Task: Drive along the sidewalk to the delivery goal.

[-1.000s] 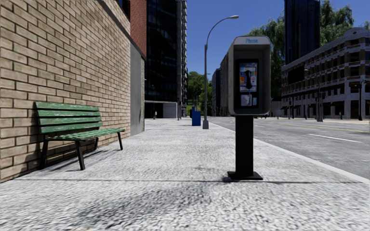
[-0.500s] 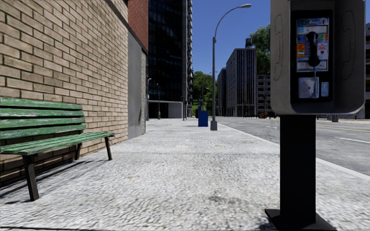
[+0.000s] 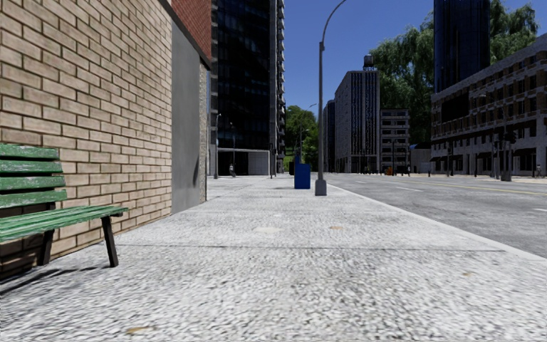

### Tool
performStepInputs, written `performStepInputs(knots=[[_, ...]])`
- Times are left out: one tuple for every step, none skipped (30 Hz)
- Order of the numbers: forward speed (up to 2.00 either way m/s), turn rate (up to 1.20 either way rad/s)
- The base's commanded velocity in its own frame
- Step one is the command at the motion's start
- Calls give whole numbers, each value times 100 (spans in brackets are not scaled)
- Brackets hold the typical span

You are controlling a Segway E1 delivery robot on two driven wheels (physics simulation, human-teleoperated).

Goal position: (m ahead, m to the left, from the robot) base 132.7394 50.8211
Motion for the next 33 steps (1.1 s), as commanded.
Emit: performStepInputs(knots=[[200,0],[200,0],[200,0],[200,0],[200,0],[200,0],[200,0],[200,0],[200,0],[200,0],[200,0],[200,0],[200,0],[200,0],[200,0],[200,0],[200,0],[200,0],[200,0],[200,0],[200,0],[200,0],[200,0],[200,0],[200,0],[200,0],[200,0],[200,0],[200,0],[200,0],[200,0],[200,0],[200,0]])
